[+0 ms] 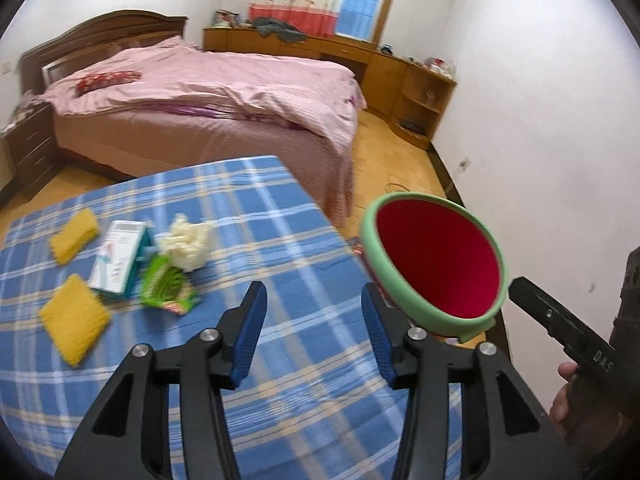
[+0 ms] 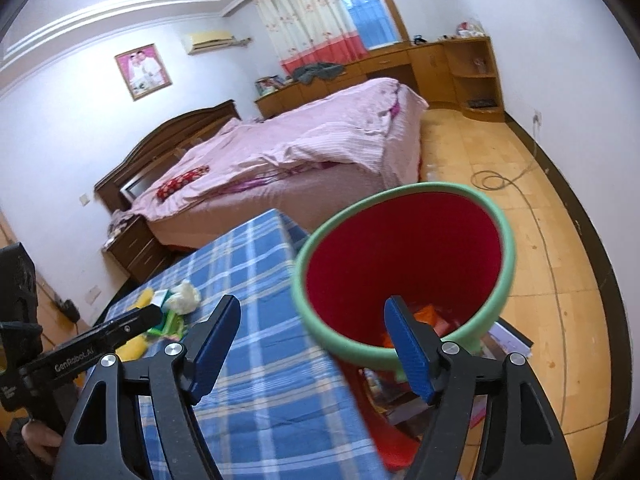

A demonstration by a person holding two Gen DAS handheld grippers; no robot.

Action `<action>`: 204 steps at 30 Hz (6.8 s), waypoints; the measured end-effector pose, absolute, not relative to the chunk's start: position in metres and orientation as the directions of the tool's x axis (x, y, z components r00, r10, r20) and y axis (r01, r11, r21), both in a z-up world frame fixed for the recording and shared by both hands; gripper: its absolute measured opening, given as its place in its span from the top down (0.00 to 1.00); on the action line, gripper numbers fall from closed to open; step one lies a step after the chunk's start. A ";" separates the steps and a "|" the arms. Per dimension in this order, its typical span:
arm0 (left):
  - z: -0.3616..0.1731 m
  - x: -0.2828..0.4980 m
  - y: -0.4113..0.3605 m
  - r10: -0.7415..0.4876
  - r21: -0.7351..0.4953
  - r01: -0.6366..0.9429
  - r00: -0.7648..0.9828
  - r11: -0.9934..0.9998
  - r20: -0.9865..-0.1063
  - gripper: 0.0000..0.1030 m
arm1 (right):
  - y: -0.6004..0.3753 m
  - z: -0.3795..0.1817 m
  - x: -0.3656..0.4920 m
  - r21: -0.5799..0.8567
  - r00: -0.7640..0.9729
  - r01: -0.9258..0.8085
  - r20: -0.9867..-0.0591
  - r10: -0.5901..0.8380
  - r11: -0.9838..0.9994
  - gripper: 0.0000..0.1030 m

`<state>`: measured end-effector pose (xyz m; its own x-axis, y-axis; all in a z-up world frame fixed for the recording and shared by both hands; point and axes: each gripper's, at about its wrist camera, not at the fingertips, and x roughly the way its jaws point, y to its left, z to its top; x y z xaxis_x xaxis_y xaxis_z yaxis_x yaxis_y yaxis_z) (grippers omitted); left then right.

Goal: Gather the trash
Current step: 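Move both open grippers back over the bedspread items, then grasp the yellow foam net with the left gripper while the right grasps the green coil packet, then lift both items and carry them over the red bin, then open both grippers to drop the items into the red bin, then move both open grippers back over the bedspread items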

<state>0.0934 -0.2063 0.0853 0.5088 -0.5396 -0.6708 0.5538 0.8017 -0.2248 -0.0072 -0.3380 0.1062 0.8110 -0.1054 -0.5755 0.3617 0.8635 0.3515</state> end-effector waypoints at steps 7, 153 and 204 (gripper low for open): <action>0.084 0.112 -0.154 -0.483 -0.211 0.481 0.558 0.851 -0.675 0.52 | -0.310 0.106 0.005 0.338 0.811 0.334 -0.579 -0.086 0.880 0.26; 0.082 0.099 -0.156 -0.577 -0.304 0.519 0.520 0.799 -0.630 0.83 | -0.324 0.083 -0.023 0.284 0.734 0.424 -0.664 -0.143 0.860 0.50; 0.067 0.104 -0.314 -0.604 -0.250 0.663 0.380 0.706 -0.700 0.56 | -0.420 0.078 -0.012 0.357 0.745 0.511 -0.637 -0.196 0.782 0.29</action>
<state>0.1041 -0.3140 0.0674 0.3798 -0.6044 -0.7003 0.6630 0.7058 -0.2496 -0.0119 -0.4203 0.0782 0.7452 -0.1963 -0.6373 0.5112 0.7818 0.3570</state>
